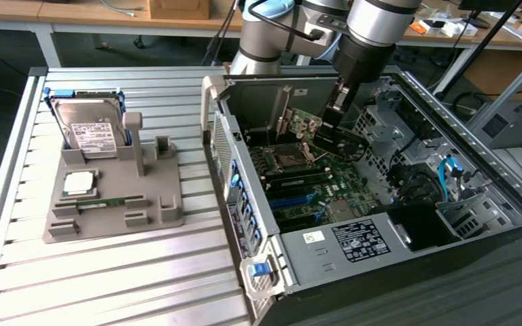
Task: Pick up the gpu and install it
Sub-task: 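Insert the gpu into the slot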
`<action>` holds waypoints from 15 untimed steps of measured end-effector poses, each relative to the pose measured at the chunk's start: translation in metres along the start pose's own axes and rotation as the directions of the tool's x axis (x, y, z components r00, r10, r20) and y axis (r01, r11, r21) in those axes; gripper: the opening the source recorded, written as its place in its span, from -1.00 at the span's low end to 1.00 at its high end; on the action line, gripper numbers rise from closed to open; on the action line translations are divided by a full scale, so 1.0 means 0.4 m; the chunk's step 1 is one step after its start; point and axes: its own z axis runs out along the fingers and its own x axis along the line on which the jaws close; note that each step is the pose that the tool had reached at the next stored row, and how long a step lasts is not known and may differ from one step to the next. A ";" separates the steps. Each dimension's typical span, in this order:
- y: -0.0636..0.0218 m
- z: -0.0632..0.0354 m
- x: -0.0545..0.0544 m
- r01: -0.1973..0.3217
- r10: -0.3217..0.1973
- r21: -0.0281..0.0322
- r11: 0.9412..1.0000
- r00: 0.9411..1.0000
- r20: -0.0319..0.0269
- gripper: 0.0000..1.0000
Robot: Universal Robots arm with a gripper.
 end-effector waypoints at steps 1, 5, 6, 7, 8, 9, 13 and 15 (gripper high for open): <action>0.000 0.000 0.000 0.003 -0.003 0.000 1.000 1.000 0.000 -0.45; 0.000 0.000 0.000 0.014 -0.014 0.000 1.000 1.000 0.000 -0.45; 0.000 0.000 0.000 0.017 -0.017 0.000 1.000 1.000 0.000 -0.45; 0.000 0.000 0.000 0.020 -0.020 -0.001 1.000 1.000 0.000 -0.45; 0.000 0.000 0.000 0.023 -0.023 -0.001 1.000 1.000 0.000 -0.45; 0.000 0.000 0.000 0.026 -0.026 -0.001 1.000 1.000 0.000 -0.45; 0.000 0.000 0.000 0.039 -0.039 -0.001 0.999 0.999 0.000 -0.45; 0.000 0.000 0.000 0.044 -0.044 -0.001 0.999 0.999 0.000 -0.45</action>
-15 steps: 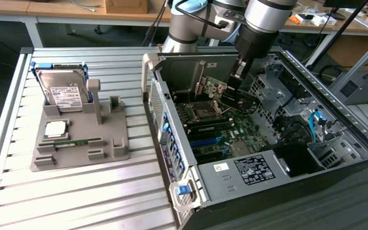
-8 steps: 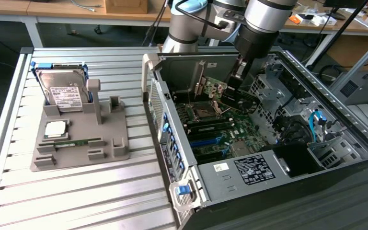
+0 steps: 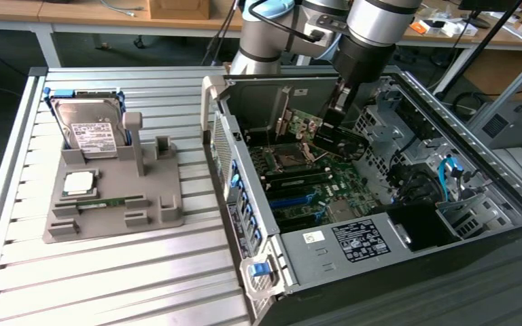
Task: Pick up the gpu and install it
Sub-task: 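Insert the gpu into the slot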
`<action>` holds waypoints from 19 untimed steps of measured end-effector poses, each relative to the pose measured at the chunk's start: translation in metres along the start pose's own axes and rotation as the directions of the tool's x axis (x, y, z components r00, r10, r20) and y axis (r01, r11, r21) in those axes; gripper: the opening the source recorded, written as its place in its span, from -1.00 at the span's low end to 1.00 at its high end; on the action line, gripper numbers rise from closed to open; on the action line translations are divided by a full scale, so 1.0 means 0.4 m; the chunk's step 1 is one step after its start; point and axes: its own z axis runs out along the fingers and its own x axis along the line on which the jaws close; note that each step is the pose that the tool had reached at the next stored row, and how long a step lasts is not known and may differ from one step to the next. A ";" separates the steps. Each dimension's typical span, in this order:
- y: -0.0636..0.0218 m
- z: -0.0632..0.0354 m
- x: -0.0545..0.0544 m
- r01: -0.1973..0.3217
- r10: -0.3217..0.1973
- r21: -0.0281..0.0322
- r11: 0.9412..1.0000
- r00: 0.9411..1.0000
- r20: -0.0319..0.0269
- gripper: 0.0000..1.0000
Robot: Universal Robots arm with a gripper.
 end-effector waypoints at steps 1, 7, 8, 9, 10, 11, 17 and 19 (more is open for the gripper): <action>0.000 0.000 0.000 0.003 -0.003 0.000 1.000 1.000 0.000 -0.45; 0.000 0.000 0.000 0.020 -0.020 -0.001 1.000 1.000 0.000 -0.45; 0.000 0.000 0.000 0.024 -0.024 -0.001 1.000 1.000 0.000 -0.45; 0.000 0.000 0.000 0.027 -0.027 -0.001 1.000 1.000 0.000 -0.45; 0.000 0.000 0.000 0.030 -0.030 -0.001 1.000 1.000 0.000 -0.45; 0.000 0.000 0.000 0.032 -0.032 -0.001 0.999 0.999 0.000 -0.45; 0.000 0.000 0.000 0.046 -0.046 -0.001 0.999 0.999 0.000 -0.45; 0.000 0.000 0.000 0.050 -0.050 -0.001 0.999 0.999 0.000 -0.45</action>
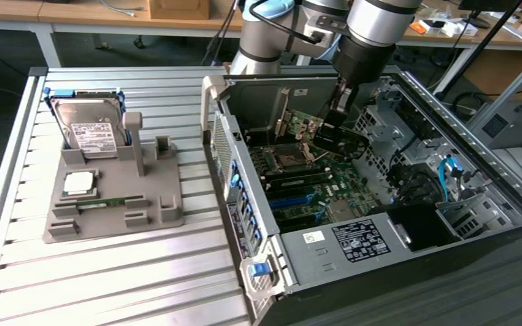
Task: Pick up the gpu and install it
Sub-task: 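Insert the gpu into the slot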
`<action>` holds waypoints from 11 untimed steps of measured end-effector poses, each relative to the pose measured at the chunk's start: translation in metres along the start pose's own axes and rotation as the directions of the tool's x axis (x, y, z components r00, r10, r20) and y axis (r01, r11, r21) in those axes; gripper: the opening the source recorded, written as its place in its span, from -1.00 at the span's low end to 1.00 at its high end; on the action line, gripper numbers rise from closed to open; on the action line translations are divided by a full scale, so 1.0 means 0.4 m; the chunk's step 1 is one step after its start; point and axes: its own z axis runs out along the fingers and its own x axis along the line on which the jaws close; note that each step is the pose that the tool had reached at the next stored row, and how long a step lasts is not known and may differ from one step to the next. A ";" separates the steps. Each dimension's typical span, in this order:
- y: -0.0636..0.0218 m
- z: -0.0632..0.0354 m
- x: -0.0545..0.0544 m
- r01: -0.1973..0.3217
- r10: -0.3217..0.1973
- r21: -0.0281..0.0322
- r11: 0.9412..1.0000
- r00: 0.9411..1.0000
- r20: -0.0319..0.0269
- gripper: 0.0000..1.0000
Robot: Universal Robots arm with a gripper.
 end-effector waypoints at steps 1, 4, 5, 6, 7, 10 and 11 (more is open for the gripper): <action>0.000 0.000 0.000 0.003 -0.003 0.000 1.000 1.000 0.000 -0.45; 0.000 0.000 0.000 0.013 -0.013 0.000 1.000 1.000 0.000 -0.45; 0.000 0.000 0.000 0.015 -0.015 0.000 1.000 1.000 0.000 -0.45; 0.000 0.000 0.000 0.018 -0.018 0.000 1.000 1.000 0.000 -0.45; 0.000 0.000 0.000 0.022 -0.022 -0.001 1.000 1.000 0.000 -0.45; 0.000 0.000 0.000 0.032 -0.032 -0.001 0.999 0.999 0.000 -0.45; 0.000 0.000 0.000 0.034 -0.034 -0.001 0.999 0.999 0.000 -0.45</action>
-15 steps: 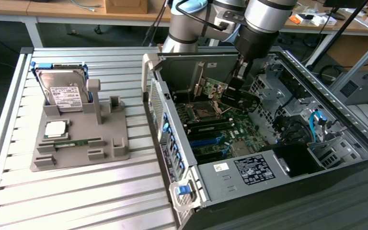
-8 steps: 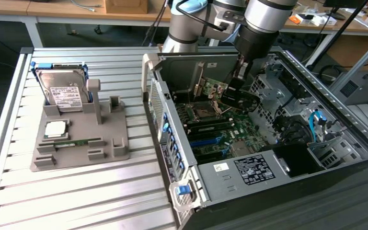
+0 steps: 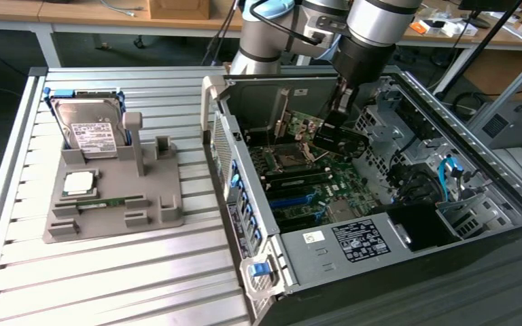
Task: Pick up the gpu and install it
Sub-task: 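Insert the gpu into the slot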
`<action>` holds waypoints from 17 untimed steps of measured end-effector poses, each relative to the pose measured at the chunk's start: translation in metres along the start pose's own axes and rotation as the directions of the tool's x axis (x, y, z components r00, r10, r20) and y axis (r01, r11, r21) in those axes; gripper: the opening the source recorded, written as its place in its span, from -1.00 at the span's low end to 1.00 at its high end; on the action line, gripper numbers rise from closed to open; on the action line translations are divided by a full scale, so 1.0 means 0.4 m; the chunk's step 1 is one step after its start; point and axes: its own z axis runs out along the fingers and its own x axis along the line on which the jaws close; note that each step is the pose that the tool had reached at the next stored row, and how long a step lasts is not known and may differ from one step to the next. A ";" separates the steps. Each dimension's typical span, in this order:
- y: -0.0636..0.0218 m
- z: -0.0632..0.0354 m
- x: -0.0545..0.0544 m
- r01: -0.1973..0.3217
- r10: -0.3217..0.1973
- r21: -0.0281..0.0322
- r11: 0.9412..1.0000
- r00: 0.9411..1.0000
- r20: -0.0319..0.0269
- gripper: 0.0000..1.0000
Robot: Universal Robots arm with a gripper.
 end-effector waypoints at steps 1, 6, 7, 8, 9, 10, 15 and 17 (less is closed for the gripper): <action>0.000 0.000 0.000 0.002 -0.002 0.000 1.000 1.000 0.000 -0.45; 0.000 0.000 0.000 0.015 -0.015 0.000 1.000 1.000 0.000 -0.45; 0.000 0.000 0.000 0.018 -0.018 0.000 1.000 1.000 0.000 -0.45; 0.000 0.000 0.000 0.020 -0.020 0.000 1.000 1.000 0.000 -0.45; 0.000 0.000 0.000 0.022 -0.022 -0.001 1.000 1.000 0.000 -0.45; 0.000 0.000 0.000 0.025 -0.025 -0.001 1.000 1.000 0.000 -0.45; 0.000 0.000 0.000 0.038 -0.038 -0.001 0.999 0.999 0.000 -0.45; 0.000 0.000 0.000 0.042 -0.042 -0.001 0.999 0.999 0.000 -0.45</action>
